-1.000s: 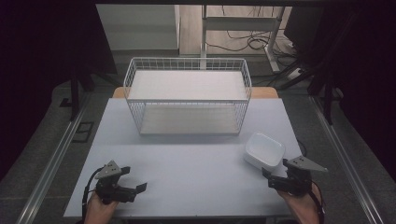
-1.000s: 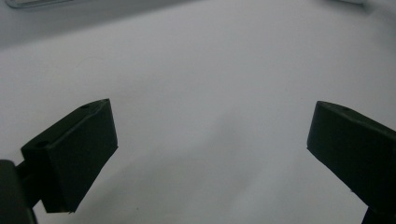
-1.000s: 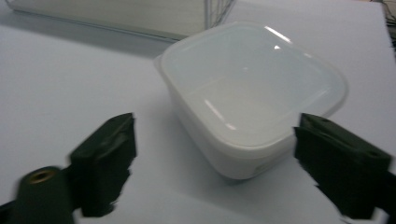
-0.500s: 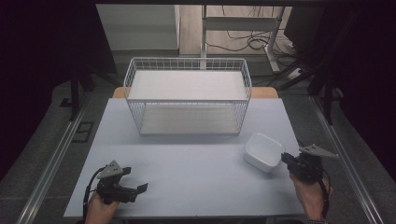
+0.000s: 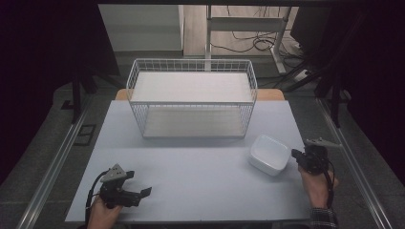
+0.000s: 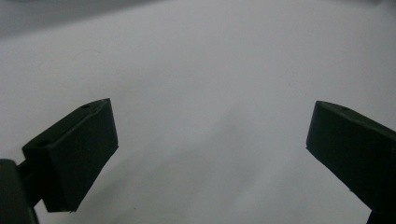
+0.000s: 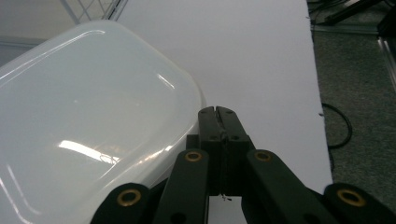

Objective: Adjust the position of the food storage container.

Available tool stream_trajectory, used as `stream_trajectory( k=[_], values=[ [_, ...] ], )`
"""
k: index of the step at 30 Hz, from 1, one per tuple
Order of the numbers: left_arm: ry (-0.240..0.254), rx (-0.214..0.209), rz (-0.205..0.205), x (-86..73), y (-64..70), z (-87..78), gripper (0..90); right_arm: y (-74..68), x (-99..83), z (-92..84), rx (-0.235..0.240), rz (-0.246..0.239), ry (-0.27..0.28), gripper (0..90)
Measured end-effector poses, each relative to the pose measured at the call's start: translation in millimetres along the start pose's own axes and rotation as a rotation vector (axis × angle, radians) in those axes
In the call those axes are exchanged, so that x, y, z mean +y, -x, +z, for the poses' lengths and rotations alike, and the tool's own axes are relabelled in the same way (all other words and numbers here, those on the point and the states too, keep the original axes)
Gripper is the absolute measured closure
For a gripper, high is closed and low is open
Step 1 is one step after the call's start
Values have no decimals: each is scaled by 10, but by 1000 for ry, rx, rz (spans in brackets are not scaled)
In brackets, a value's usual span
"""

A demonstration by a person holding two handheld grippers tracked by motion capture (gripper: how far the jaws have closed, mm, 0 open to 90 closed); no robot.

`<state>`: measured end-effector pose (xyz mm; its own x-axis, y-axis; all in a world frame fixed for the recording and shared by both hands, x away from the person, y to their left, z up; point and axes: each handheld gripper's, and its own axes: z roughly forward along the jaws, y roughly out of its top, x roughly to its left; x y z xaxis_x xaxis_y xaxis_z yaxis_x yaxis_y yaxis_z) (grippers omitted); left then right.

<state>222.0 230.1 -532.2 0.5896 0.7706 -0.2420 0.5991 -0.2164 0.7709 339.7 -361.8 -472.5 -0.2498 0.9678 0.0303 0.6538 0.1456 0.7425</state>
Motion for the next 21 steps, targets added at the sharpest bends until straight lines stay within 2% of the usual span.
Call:
stream_trajectory(
  k=[4, 5, 8, 11, 12, 13, 18, 21],
  values=[
    [-3, -3, -8, 8, 4, 8, 22, -3, 48, 83, 16, 2, -8, 893],
    [-4, -1, -13, 12, 8, 11, 23, -16, 87, 143, 39, 4, -9, 893],
    [-8, 1, -16, 33, 19, 28, 30, -44, 133, 215, 62, -1, -11, 892],
    [5, -39, -37, 99, 29, 74, 37, -86, 175, 280, 89, -2, -17, 892],
    [5, -39, -37, 99, 29, 74, 54, -86, 175, 280, 89, -2, -17, 892],
    [11, -56, -45, 180, 54, 136, 71, -122, 194, 315, 111, -2, -17, 892],
    [0, -37, 15, 410, 209, 359, 168, -236, 200, 341, 152, -19, -28, 892],
    [-7, -50, 51, 529, 277, 492, 257, -315, 203, 359, 175, -26, -34, 892]
  ],
)
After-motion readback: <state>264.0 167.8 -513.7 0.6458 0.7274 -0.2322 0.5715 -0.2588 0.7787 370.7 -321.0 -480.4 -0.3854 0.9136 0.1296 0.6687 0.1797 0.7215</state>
